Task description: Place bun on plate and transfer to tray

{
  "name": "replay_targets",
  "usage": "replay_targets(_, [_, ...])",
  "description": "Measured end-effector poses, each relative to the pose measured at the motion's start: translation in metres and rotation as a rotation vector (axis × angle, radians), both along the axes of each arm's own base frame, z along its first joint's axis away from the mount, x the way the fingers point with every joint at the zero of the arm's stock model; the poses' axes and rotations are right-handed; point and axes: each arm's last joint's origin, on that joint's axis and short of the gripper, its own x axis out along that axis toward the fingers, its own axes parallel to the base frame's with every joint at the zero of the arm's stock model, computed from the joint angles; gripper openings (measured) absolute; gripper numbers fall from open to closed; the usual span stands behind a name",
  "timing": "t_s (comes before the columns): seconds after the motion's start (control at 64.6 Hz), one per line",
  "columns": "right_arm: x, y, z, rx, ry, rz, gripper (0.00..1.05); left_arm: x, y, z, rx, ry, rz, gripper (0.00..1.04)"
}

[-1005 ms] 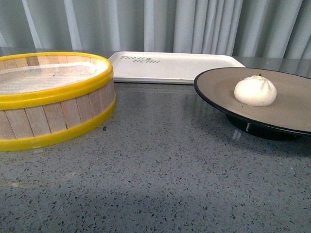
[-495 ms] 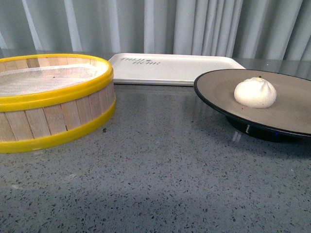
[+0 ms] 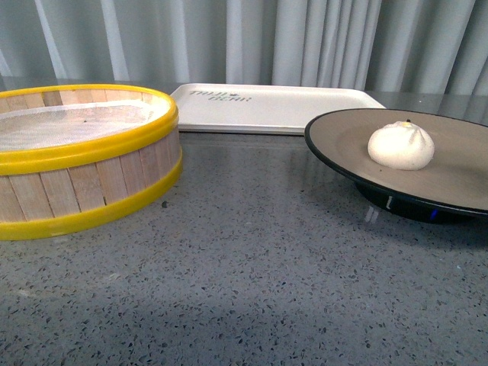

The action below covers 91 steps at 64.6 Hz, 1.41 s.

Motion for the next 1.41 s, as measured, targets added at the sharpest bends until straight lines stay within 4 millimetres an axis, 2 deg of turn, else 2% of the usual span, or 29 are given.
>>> replay_targets(0.263, [0.001, 0.009, 0.001, 0.011, -0.006, 0.040, 0.45, 0.000, 0.000, 0.000, 0.000, 0.000, 0.000, 0.98])
replay_targets(0.51, [0.002, 0.008, 0.003, 0.024, -0.023, 0.047, 0.05, 0.000, 0.000, 0.000, 0.000, 0.000, 0.000, 0.98])
replay_targets(0.681, [0.000, 0.006, 0.015, 0.028, -0.121, 0.050, 0.03, 0.000, 0.000, 0.000, 0.000, 0.000, 0.000, 0.98])
replay_targets(0.773, [0.000, -0.003, 0.025, 0.044, -0.189, 0.036, 0.03, 0.000, 0.000, 0.000, 0.000, 0.000, 0.000, 0.98])
replay_targets(0.913, [0.015, -0.012, 0.032, 0.058, -0.199, 0.007, 0.03, 0.000, 0.000, 0.000, 0.000, 0.000, 0.000, 0.98])
replay_targets(1.145, [0.073, -0.020, 0.052, 0.072, -0.160, -0.030, 0.03, 0.000, 0.000, 0.000, 0.000, 0.000, 0.000, 0.98])
replay_targets(1.284, [0.114, -0.017, 0.063, 0.077, -0.098, -0.040, 0.03, 0.000, 0.000, 0.000, 0.000, 0.000, 0.000, 0.98])
replay_targets(1.408, [0.142, -0.012, 0.066, 0.073, -0.038, -0.048, 0.03, 0.000, 0.000, 0.000, 0.000, 0.000, 0.000, 0.98])
